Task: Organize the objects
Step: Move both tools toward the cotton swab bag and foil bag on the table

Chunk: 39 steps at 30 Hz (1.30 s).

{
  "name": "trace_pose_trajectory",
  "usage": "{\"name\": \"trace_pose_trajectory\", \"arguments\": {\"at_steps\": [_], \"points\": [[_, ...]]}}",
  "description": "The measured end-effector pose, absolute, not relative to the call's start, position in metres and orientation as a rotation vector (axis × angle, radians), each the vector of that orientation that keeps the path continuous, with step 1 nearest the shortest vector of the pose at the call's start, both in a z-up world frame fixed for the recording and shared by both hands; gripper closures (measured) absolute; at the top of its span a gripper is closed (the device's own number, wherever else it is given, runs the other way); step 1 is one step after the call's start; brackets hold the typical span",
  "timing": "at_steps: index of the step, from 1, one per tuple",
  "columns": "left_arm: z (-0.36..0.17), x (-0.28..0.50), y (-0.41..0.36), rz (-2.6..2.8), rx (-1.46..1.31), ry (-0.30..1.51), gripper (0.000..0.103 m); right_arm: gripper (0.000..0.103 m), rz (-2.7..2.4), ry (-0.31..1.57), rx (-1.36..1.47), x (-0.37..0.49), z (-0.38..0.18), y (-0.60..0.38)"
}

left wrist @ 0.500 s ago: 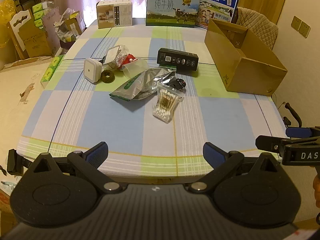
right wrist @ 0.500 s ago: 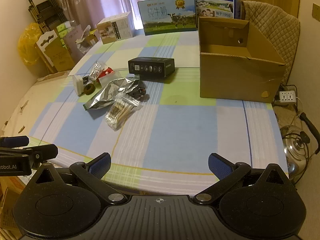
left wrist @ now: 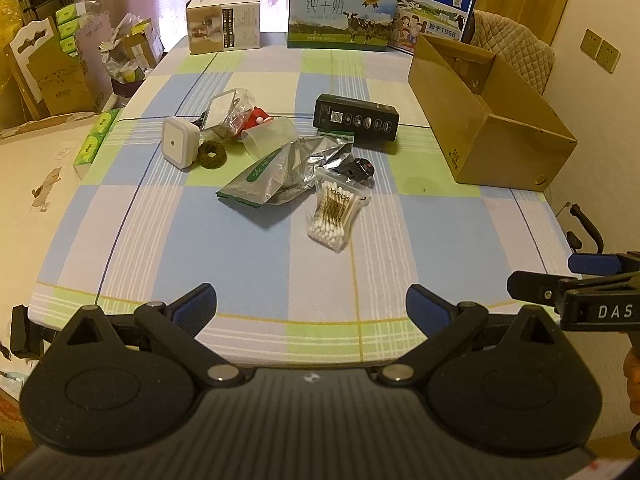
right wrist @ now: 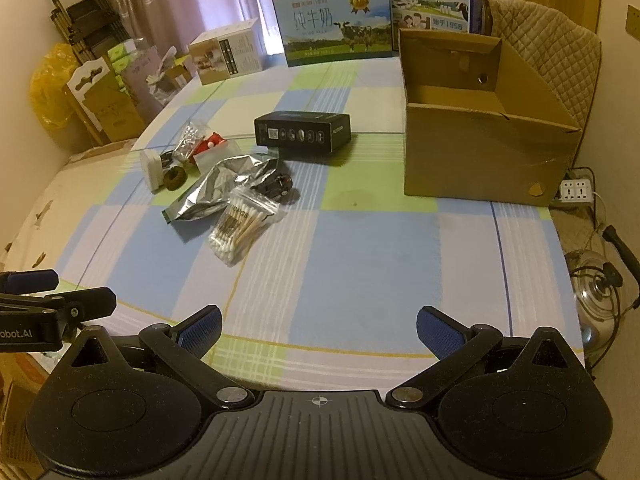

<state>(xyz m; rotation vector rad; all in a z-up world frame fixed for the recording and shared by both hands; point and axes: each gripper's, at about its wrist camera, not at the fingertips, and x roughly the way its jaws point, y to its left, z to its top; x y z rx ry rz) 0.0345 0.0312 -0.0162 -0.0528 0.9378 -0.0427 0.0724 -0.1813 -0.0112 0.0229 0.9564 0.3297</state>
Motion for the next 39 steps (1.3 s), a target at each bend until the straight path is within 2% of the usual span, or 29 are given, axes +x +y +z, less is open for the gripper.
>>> {"name": "trace_pose_trajectory", "arguments": {"at_steps": [18, 35, 37, 39], "points": [[-0.018, 0.064, 0.059, -0.086, -0.043, 0.923, 0.001, 0.002, 0.286, 0.970, 0.033, 0.094, -0.017, -0.154], [-0.039, 0.088, 0.123, -0.019, -0.023, 0.941, 0.001, 0.002, 0.325, 0.979, 0.097, 0.132, -0.048, -0.095], [-0.043, 0.092, 0.129, -0.013, -0.019, 0.945, 0.001, 0.004, 0.334, 0.976, 0.105, 0.138, -0.054, -0.089], [-0.048, 0.098, 0.135, -0.012, -0.020, 0.952, 0.001, 0.014, 0.341, 0.973, 0.108, 0.144, -0.061, -0.083]]}}
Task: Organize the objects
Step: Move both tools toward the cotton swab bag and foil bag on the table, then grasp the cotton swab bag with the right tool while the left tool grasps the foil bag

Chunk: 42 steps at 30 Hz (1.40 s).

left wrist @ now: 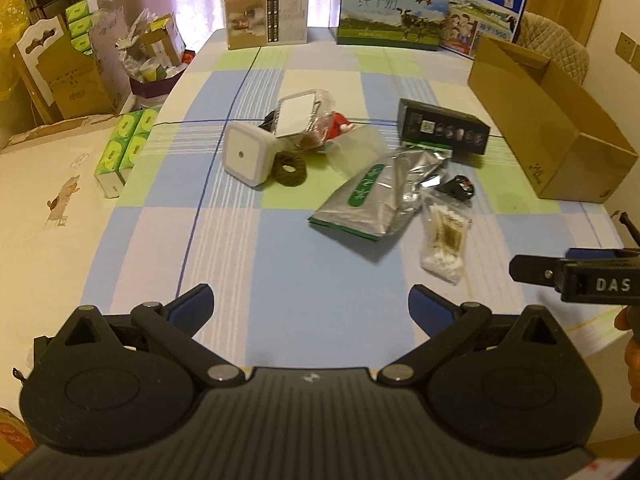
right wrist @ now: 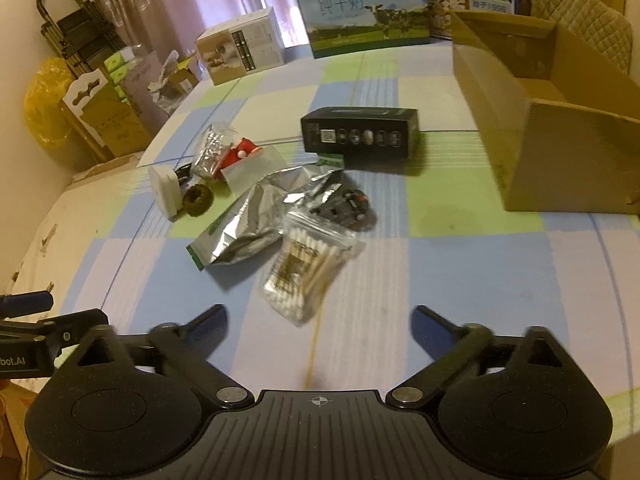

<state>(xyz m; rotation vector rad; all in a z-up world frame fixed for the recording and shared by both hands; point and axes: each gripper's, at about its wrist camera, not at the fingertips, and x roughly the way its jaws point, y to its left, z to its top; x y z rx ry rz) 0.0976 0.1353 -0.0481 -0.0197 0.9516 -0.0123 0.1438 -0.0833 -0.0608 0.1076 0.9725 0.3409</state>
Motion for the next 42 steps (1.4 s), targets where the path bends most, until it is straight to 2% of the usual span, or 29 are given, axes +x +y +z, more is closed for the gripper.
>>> {"name": "trace_pose_trajectory", "arguments": {"at_steps": [14, 20, 25, 26, 28, 29, 30, 32, 42], "points": [[-0.074, 0.146, 0.147, -0.003, 0.017, 0.945, 0.001, 0.033, 0.335, 0.988, 0.166, 0.189, -0.104, -0.055], [-0.078, 0.158, 0.148, 0.018, 0.014, 0.951, 0.001, 0.036, 0.327, 1.023, 0.158, 0.206, -0.117, -0.048], [-0.082, 0.170, 0.144, 0.024, 0.011, 0.965, 0.001, 0.043, 0.355, 1.058, 0.123, 0.214, -0.127, -0.048], [-0.083, 0.173, 0.142, 0.019, 0.012, 0.967, 0.001, 0.046, 0.370, 1.054, 0.121, 0.214, -0.127, -0.050], [-0.084, 0.179, 0.137, 0.007, 0.021, 0.969, 0.001, 0.058, 0.398, 1.051, 0.094, 0.215, -0.127, -0.052], [-0.085, 0.182, 0.134, 0.001, 0.026, 0.971, 0.001, 0.069, 0.415, 1.053, 0.074, 0.216, -0.127, -0.054], [-0.086, 0.187, 0.130, -0.008, 0.034, 0.974, 0.001, 0.074, 0.430, 1.059, 0.064, 0.217, -0.127, -0.056], [-0.088, 0.194, 0.122, -0.026, 0.049, 0.977, 0.001, 0.080, 0.455, 1.073, 0.060, 0.218, -0.126, -0.064], [-0.113, 0.235, 0.069, -0.211, 0.237, 0.994, 0.001, 0.082, 0.377, 1.086, 0.074, 0.223, -0.112, -0.135]]}}
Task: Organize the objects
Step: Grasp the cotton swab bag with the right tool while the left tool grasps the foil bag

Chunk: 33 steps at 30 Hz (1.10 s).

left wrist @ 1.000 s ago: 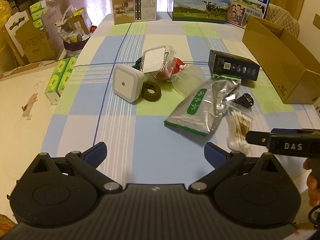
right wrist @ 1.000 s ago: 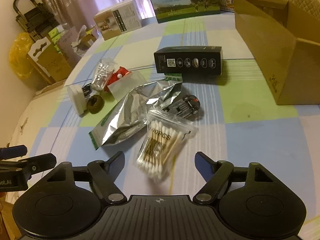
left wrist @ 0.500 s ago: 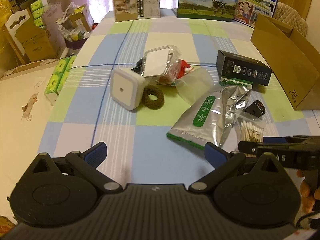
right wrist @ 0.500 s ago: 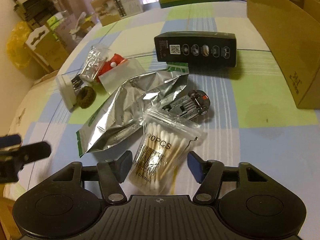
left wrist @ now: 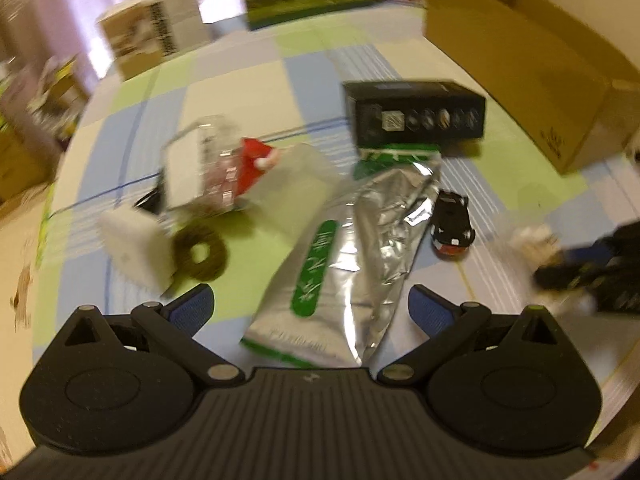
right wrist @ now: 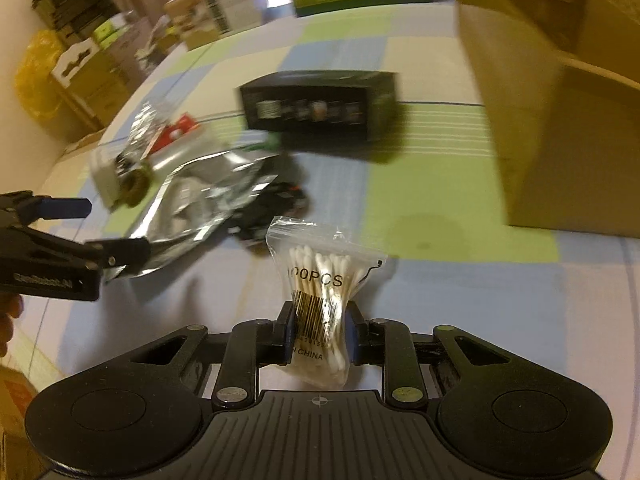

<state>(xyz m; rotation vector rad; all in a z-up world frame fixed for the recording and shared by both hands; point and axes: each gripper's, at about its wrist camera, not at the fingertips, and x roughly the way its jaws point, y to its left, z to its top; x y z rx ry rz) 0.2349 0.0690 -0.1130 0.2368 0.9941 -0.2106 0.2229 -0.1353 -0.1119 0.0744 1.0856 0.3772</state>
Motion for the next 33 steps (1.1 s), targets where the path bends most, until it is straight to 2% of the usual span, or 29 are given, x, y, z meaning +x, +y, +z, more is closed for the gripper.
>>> {"name": "trace_pose_trajectory", "arguments": {"at_steps": [9, 13, 17, 22, 24, 33], "points": [[-0.144, 0.265, 0.045, -0.273, 0.330, 1.047, 0.001, 0.082, 0.260, 1.102, 0.142, 0.227, -0.108, -0.191], [-0.153, 0.274, 0.044, -0.283, 0.306, 1.063, 0.005, 0.082, 0.251, 1.094, 0.150, 0.228, -0.104, -0.202], [-0.152, 0.280, 0.046, -0.305, 0.277, 1.059, 0.016, 0.082, 0.260, 1.084, 0.154, 0.229, -0.099, -0.209], [-0.147, 0.278, 0.046, -0.320, 0.276, 1.051, 0.035, 0.082, 0.277, 1.076, 0.152, 0.230, -0.095, -0.211], [-0.142, 0.274, 0.048, -0.311, 0.249, 1.050, 0.045, 0.082, 0.292, 1.073, 0.147, 0.231, -0.093, -0.211], [-0.126, 0.247, 0.056, -0.252, 0.085, 1.094, 0.059, 0.082, 0.405, 1.031, 0.098, 0.231, -0.073, -0.206]]}}
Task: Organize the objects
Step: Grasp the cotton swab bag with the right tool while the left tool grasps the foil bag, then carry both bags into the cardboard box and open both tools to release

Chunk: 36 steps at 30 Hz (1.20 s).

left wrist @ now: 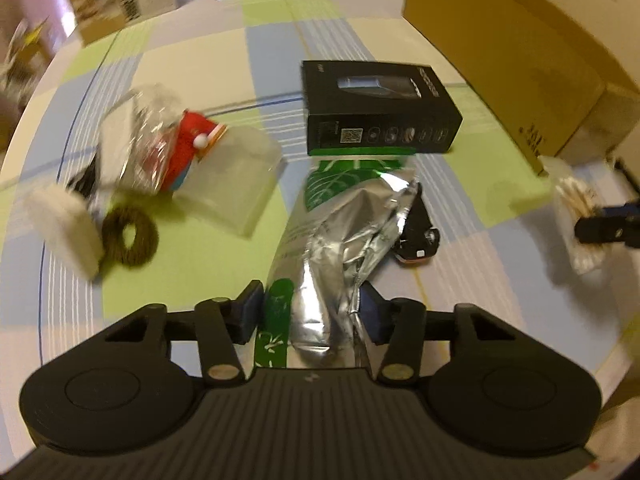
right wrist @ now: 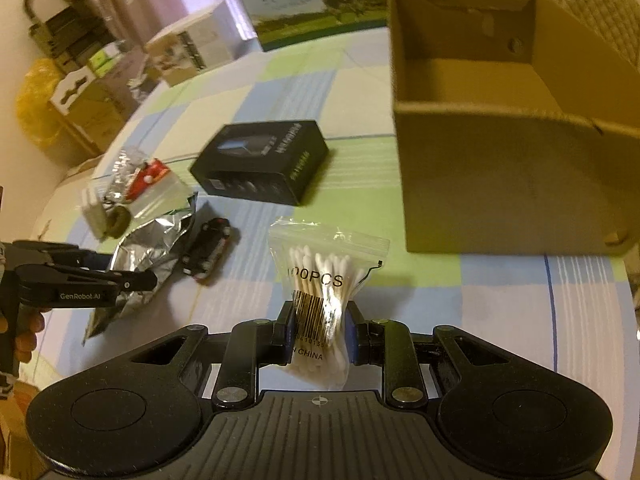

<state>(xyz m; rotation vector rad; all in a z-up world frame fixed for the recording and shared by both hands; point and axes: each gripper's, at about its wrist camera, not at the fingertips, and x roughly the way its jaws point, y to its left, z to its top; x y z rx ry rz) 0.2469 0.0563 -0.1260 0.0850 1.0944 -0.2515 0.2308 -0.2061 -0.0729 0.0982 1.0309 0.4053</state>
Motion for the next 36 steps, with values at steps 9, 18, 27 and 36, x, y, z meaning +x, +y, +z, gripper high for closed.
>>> {"name": "trace_pose_trajectory", "arguments": {"at_steps": [9, 18, 27, 36], "points": [[-0.077, 0.222, 0.058, -0.188, -0.110, 1.036, 0.059, 0.082, 0.508, 0.964, 0.073, 0.228, -0.043, -0.203], [-0.018, 0.243, 0.006, -0.271, -0.174, 0.905, 0.059, 0.082, 0.526, 0.839, 0.065, 0.237, 0.003, -0.226], [0.006, 0.296, -0.086, -0.410, -0.194, 0.842, 0.059, 0.082, 0.393, 0.752, 0.086, 0.267, 0.028, -0.284], [0.009, 0.351, -0.167, -0.471, -0.188, 0.853, 0.059, 0.082, 0.294, 0.763, 0.136, 0.307, 0.024, -0.334]]}}
